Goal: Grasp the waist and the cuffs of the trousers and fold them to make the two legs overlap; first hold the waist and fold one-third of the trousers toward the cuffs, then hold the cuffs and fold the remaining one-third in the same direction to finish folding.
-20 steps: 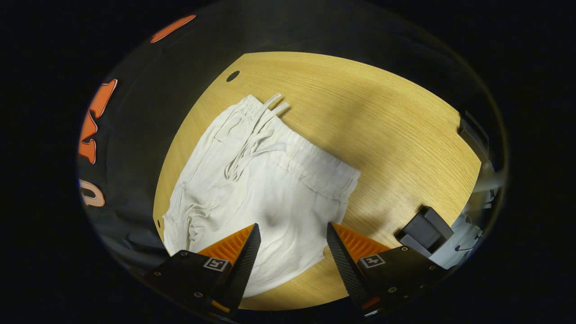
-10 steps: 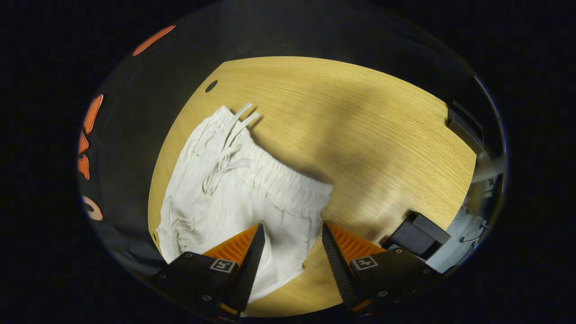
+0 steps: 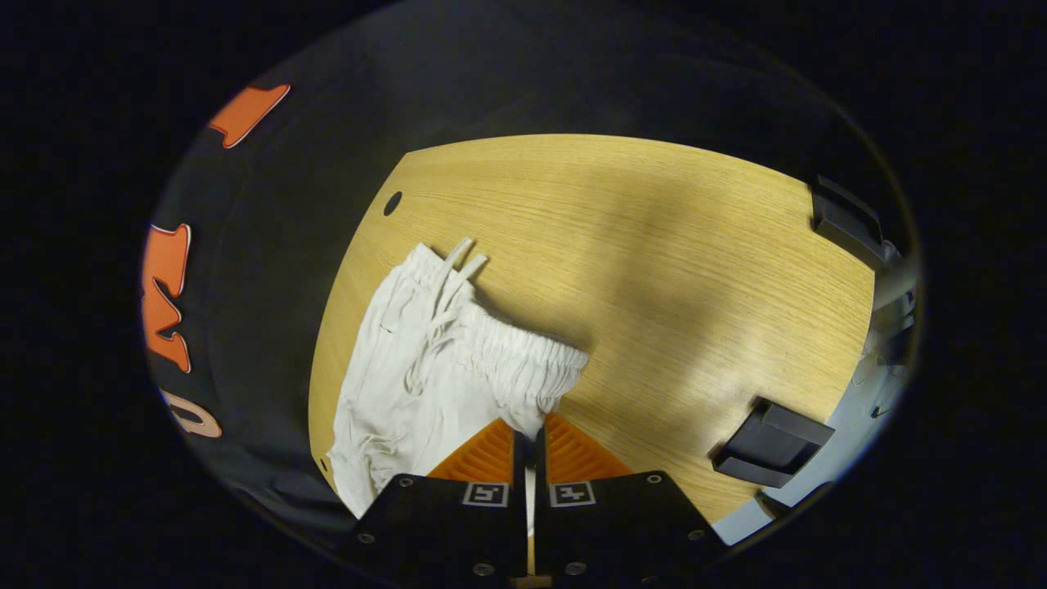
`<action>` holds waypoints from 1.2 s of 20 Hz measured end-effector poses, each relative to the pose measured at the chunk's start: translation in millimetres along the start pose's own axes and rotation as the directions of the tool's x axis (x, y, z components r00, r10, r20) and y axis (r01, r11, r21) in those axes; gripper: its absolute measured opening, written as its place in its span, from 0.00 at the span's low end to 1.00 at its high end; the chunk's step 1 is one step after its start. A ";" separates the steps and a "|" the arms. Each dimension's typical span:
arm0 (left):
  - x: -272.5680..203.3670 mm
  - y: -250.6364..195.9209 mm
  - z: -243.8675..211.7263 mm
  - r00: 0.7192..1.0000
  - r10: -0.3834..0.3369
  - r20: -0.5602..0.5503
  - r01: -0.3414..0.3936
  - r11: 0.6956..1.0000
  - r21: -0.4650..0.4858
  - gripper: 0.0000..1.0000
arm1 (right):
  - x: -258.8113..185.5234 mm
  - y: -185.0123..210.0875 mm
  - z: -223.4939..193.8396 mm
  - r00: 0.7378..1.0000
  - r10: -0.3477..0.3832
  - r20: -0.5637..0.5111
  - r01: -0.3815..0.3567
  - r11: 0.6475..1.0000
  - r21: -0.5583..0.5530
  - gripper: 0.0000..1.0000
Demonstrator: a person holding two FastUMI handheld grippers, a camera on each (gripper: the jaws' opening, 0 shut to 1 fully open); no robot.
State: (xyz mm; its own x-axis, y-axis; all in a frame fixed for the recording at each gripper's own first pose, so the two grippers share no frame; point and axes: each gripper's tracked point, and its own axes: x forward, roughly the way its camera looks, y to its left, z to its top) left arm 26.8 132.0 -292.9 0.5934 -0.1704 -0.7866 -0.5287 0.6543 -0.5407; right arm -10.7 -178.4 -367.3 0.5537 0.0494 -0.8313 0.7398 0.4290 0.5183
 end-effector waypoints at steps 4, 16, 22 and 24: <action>8.6 -21.1 21.6 1.000 -0.028 0.010 0.028 0.999 0.022 0.04 | -11.6 27.4 18.1 0.999 0.037 0.023 -0.038 0.999 0.002 0.04; 80.0 -92.0 76.4 0.996 -0.056 -0.066 0.070 0.969 0.236 0.04 | -13.5 103.8 57.1 0.993 0.087 0.074 -0.087 0.996 0.003 0.04; 122.1 -120.4 100.6 0.990 -0.055 -0.130 0.092 0.951 0.295 0.05 | -0.4 137.7 76.5 0.994 0.072 0.084 -0.072 0.997 -0.007 0.04; 139.7 -129.4 107.6 0.988 -0.042 -0.148 0.088 0.944 0.318 0.04 | 7.9 149.0 81.3 0.995 0.063 0.079 -0.062 0.998 -0.016 0.04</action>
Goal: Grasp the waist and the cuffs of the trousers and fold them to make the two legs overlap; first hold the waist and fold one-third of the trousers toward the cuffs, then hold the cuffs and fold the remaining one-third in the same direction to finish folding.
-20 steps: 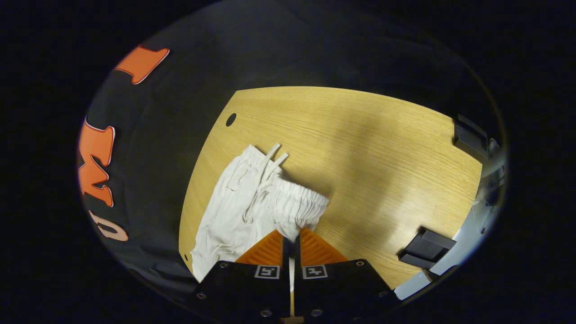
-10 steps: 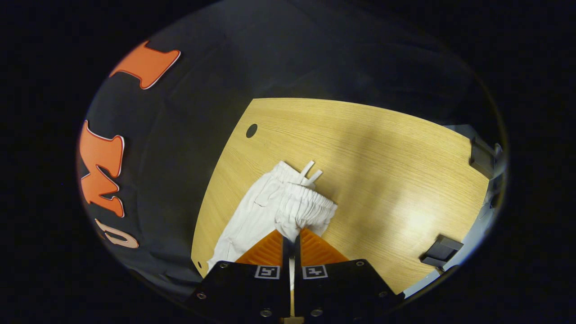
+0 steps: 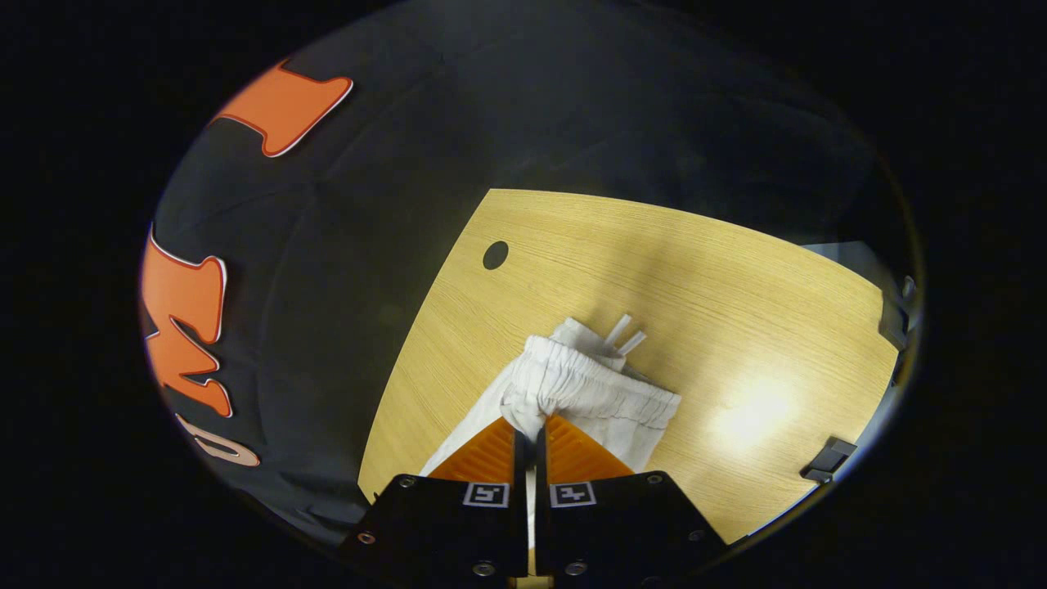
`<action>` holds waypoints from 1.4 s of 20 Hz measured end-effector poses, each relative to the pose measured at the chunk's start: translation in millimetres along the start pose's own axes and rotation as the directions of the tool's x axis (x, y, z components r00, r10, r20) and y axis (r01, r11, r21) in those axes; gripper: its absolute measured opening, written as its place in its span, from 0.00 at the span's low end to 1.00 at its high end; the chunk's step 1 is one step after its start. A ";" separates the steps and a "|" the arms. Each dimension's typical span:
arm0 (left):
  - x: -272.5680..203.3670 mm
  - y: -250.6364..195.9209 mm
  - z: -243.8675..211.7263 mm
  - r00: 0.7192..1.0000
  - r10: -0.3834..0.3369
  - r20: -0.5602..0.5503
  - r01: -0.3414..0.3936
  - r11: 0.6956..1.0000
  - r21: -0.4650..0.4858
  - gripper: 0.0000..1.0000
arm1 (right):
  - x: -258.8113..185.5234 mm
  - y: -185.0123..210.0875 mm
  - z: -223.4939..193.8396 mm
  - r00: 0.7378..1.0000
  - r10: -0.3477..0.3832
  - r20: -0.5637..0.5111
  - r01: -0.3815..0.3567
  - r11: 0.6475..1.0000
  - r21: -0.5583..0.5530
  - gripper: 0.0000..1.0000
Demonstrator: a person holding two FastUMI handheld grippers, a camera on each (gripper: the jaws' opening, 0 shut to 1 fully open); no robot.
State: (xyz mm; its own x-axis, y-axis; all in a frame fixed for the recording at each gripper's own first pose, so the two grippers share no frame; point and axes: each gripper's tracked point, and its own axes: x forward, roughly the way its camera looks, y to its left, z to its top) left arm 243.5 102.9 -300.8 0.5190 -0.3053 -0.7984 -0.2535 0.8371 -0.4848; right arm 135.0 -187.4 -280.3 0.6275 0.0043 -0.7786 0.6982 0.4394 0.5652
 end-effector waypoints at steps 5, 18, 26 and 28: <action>39.9 -13.3 22.6 0.999 0.019 -0.046 -0.017 0.999 0.040 0.04 | 25.0 19.0 11.4 1.000 -0.014 -0.011 0.014 1.000 0.013 0.04; 69.4 -38.2 54.8 0.999 0.023 -0.040 -0.019 0.993 0.117 0.66 | 67.2 54.7 20.5 1.000 0.024 0.003 -0.024 0.999 -0.023 0.31; 28.8 -59.0 19.2 0.978 0.065 -0.200 -0.022 0.977 0.210 1.00 | 49.0 18.3 19.2 0.998 -0.055 0.007 0.056 0.987 -0.152 0.82; 18.7 -59.5 8.8 0.971 0.100 -0.218 -0.043 0.967 0.252 1.00 | 44.9 1.8 17.1 0.997 -0.081 0.000 0.080 0.983 -0.168 0.85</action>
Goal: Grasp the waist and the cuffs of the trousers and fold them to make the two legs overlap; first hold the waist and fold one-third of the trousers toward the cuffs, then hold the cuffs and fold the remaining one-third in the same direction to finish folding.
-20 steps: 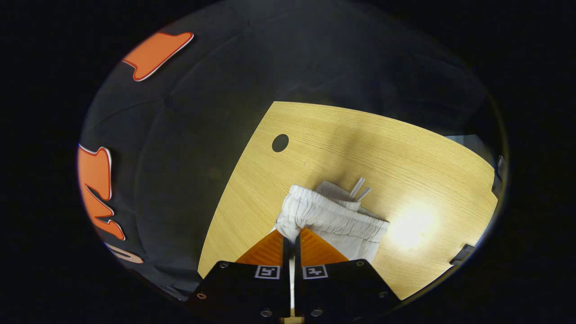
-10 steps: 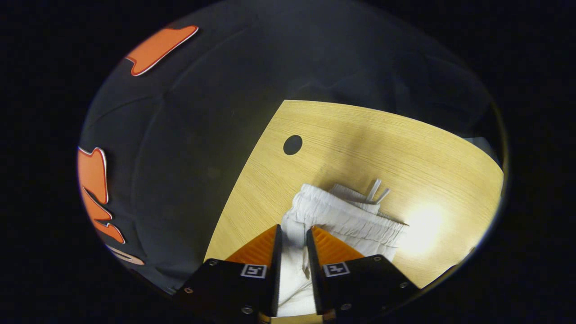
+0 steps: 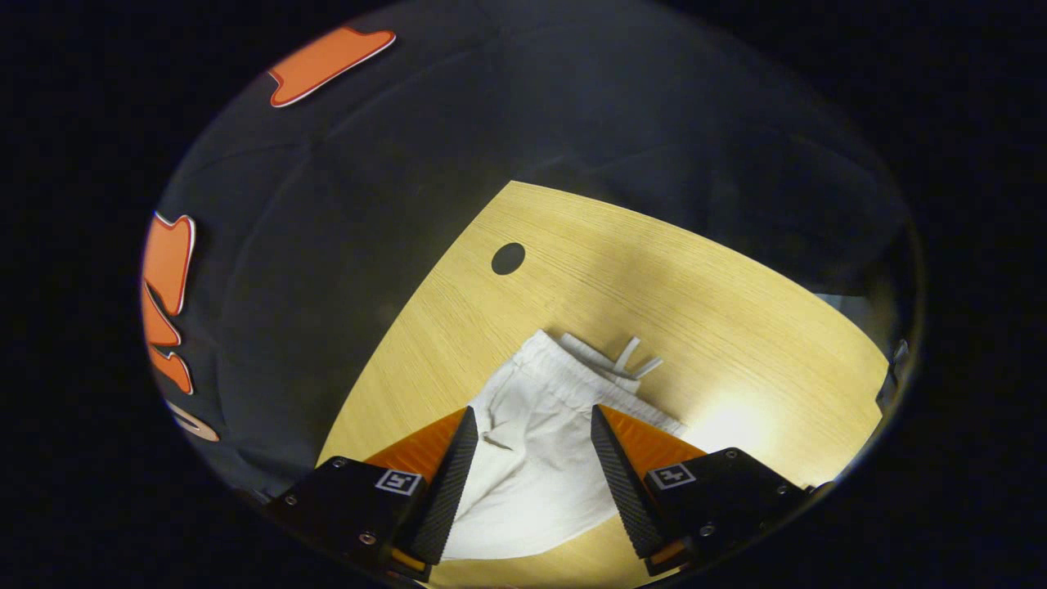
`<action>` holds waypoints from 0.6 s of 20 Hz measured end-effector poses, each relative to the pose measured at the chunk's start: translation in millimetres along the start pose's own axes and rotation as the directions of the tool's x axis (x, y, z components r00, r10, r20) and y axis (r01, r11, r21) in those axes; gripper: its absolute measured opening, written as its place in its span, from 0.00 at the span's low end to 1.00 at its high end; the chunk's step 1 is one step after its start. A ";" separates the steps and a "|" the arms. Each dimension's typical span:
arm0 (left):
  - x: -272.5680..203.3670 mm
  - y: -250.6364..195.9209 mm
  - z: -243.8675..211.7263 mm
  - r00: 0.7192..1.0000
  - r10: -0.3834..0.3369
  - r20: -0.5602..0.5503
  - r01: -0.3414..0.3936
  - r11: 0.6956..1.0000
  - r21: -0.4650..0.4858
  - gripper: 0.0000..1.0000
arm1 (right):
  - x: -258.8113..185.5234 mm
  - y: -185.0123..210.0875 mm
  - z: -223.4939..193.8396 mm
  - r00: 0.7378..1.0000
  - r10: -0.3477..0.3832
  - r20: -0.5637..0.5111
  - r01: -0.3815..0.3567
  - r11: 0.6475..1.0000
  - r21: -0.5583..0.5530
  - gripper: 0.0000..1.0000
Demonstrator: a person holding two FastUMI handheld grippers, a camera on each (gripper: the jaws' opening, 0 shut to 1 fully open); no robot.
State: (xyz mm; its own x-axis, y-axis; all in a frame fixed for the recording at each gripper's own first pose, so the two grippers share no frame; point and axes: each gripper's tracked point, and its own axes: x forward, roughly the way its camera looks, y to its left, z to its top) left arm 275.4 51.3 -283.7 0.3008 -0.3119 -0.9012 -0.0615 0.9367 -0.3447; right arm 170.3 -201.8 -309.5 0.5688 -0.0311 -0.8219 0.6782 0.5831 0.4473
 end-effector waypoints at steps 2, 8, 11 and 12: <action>-6.4 -0.1 -13.8 0.999 0.039 -0.019 -0.038 0.997 0.060 1.00 | 2.4 -18.4 -5.7 0.999 -0.029 -0.016 0.029 1.000 0.009 0.88; -19.2 -23.5 -57.2 0.995 0.098 -0.031 -0.090 0.977 0.195 1.00 | 18.0 -63.1 -20.6 0.996 -0.073 -0.051 0.073 0.997 -0.002 0.90; -30.1 -43.8 -74.0 0.997 0.078 -0.021 -0.072 0.980 0.186 0.97 | 24.3 -70.8 -34.8 0.997 -0.029 -0.078 0.032 0.999 0.039 0.90; -32.1 -49.1 -80.4 0.997 0.070 -0.020 -0.066 0.981 0.181 1.00 | 24.7 -75.9 -40.4 0.996 -0.019 -0.088 0.024 0.998 0.049 0.90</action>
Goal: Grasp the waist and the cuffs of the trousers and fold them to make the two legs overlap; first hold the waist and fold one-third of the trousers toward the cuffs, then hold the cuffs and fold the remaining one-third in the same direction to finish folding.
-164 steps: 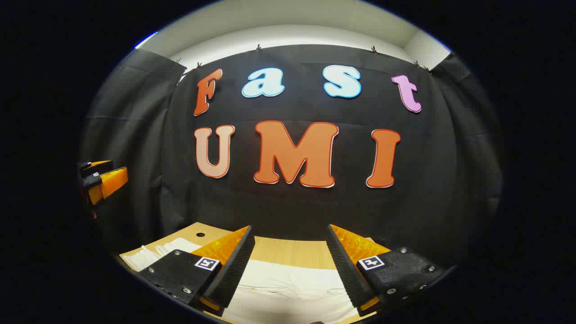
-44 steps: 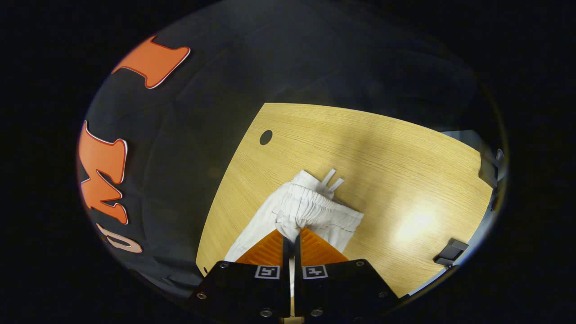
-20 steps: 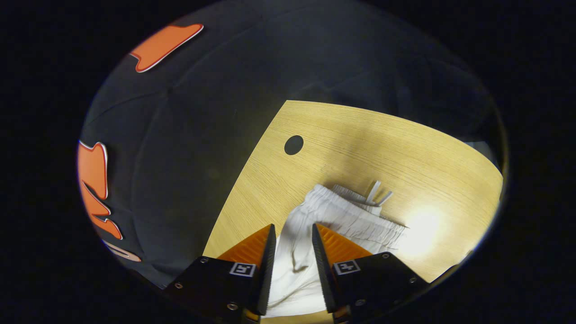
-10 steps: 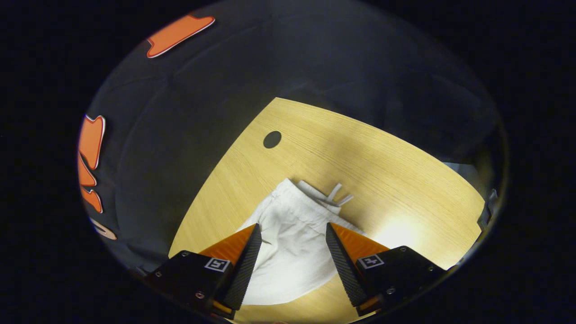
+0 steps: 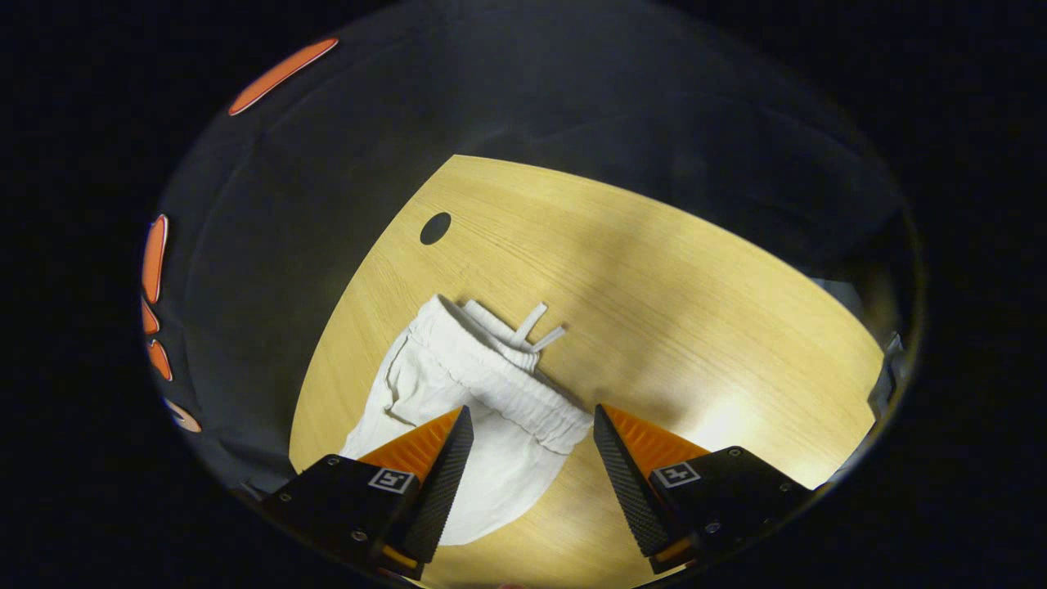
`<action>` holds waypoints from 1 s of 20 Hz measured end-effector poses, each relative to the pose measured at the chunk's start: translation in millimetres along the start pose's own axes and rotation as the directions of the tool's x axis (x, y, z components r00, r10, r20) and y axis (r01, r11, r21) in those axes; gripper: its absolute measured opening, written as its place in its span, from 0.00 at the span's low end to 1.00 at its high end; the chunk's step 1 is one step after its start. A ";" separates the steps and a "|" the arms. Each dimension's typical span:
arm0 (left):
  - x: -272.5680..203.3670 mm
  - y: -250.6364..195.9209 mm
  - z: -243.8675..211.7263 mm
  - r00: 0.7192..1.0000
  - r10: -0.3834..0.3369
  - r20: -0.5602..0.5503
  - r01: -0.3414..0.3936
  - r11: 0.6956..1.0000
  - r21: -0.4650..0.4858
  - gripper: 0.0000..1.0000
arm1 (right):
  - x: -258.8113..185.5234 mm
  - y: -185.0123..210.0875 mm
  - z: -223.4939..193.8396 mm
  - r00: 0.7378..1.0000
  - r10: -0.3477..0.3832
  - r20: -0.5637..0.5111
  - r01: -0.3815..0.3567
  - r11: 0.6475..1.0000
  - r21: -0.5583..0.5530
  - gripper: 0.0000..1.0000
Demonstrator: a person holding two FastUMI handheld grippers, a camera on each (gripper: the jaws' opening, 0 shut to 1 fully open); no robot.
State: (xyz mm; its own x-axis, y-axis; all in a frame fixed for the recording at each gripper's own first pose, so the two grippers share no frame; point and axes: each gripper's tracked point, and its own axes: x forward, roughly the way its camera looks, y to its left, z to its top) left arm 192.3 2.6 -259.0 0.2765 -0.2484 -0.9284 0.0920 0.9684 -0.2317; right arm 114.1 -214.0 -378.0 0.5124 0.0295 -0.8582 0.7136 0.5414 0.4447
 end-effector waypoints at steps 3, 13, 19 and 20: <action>-8.6 -14.6 -15.2 1.000 0.002 -0.001 -0.002 1.000 0.000 0.97 | 10.1 -10.4 -11.0 0.999 0.029 -0.020 -0.028 0.999 0.018 0.90; -16.1 -68.1 -58.3 1.000 -0.004 -0.007 0.004 0.999 -0.040 1.00 | 42.9 12.7 8.4 0.960 0.277 0.046 -0.281 0.942 0.185 0.67; -15.8 -82.2 -74.9 1.000 -0.007 -0.001 0.007 0.997 -0.074 1.00 | 30.4 -10.8 11.1 0.951 0.295 0.089 -0.308 0.912 0.271 0.17; -16.2 -84.6 -75.1 1.000 -0.013 0.008 0.014 0.996 -0.086 0.99 | 32.0 -3.4 9.6 0.949 0.301 0.099 -0.316 0.912 0.260 0.14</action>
State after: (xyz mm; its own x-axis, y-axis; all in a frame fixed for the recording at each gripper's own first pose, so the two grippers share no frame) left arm 108.2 -73.7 -246.2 0.2827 -0.2613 -0.9229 0.0136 0.9632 -0.2685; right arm 132.7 -223.0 -404.4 0.7480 0.1078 -0.6549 0.6130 0.2662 0.7439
